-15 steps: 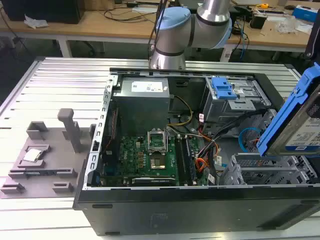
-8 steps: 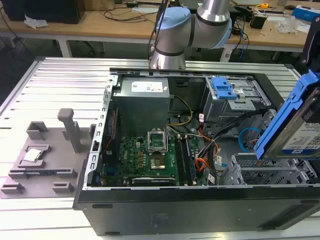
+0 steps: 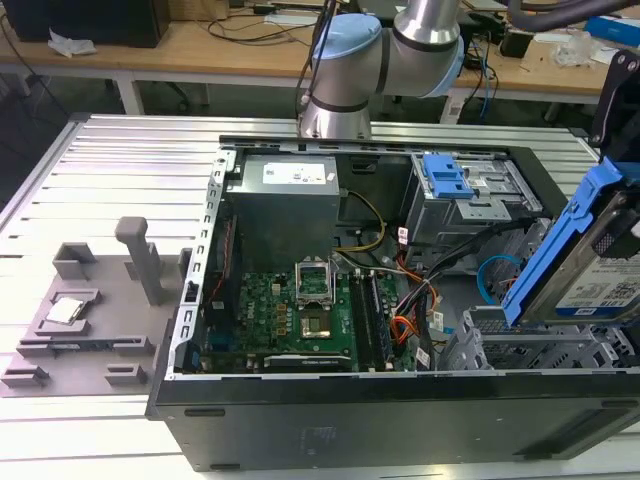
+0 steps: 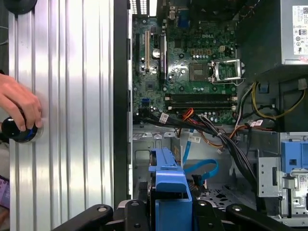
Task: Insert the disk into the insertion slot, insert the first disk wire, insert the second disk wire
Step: 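Insert the disk into the insertion slot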
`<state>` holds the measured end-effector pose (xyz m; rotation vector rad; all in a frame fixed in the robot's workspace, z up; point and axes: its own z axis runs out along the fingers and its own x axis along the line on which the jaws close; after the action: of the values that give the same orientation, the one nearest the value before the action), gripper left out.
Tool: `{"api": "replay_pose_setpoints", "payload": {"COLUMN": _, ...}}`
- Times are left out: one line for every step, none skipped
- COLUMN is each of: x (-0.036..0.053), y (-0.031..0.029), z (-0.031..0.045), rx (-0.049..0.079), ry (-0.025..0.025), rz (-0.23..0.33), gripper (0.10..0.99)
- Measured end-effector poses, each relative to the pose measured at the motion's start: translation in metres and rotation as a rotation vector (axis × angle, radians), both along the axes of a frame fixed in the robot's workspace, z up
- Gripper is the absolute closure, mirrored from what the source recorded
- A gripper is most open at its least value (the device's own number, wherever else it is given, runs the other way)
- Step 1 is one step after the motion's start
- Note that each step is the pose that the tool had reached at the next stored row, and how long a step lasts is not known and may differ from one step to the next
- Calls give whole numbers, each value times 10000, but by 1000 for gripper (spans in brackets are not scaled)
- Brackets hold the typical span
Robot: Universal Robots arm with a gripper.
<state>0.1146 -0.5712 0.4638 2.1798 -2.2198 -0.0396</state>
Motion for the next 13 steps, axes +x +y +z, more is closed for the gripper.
{"api": "replay_pose_setpoints", "payload": {"x": -9, "y": 1, "z": -21, "rx": 1, "ry": 0, "rz": -4, "gripper": 722}}
{"api": "replay_pose_setpoints", "payload": {"x": -24, "y": 6, "z": -40, "rx": -1, "ry": 0, "rz": -1, "gripper": 722}}
{"api": "replay_pose_setpoints", "payload": {"x": -52, "y": 21, "z": -65, "rx": -1, "ry": 0, "rz": -3, "gripper": 722}}
{"api": "replay_pose_setpoints", "payload": {"x": -56, "y": 45, "z": -90, "rx": 1, "ry": 0, "rz": -7, "gripper": 722}}
{"api": "replay_pose_setpoints", "payload": {"x": -56, "y": 69, "z": -111, "rx": -1, "ry": 0, "rz": -13, "gripper": 722}}
{"api": "replay_pose_setpoints", "payload": {"x": -57, "y": 99, "z": -139, "rx": 0, "ry": 0, "rz": -21, "gripper": 722}}
{"api": "replay_pose_setpoints", "payload": {"x": -58, "y": 109, "z": -152, "rx": 1, "ry": 0, "rz": -24, "gripper": 722}}
{"api": "replay_pose_setpoints", "payload": {"x": -59, "y": 113, "z": -163, "rx": 0, "ry": 0, "rz": -25, "gripper": 722}}
{"api": "replay_pose_setpoints", "payload": {"x": -63, "y": 115, "z": -185, "rx": 1, "ry": 0, "rz": -25, "gripper": 722}}
{"api": "replay_pose_setpoints", "payload": {"x": -67, "y": 116, "z": -206, "rx": 0, "ry": 0, "rz": -25, "gripper": 722}}
{"api": "replay_pose_setpoints", "payload": {"x": -82, "y": 117, "z": -227, "rx": 1, "ry": 0, "rz": -25, "gripper": 722}}
{"api": "replay_pose_setpoints", "payload": {"x": -102, "y": 125, "z": -250, "rx": 0, "ry": 0, "rz": -25, "gripper": 722}}
{"api": "replay_pose_setpoints", "payload": {"x": -102, "y": 135, "z": -266, "rx": -2, "ry": -1, "rz": -23, "gripper": 722}}
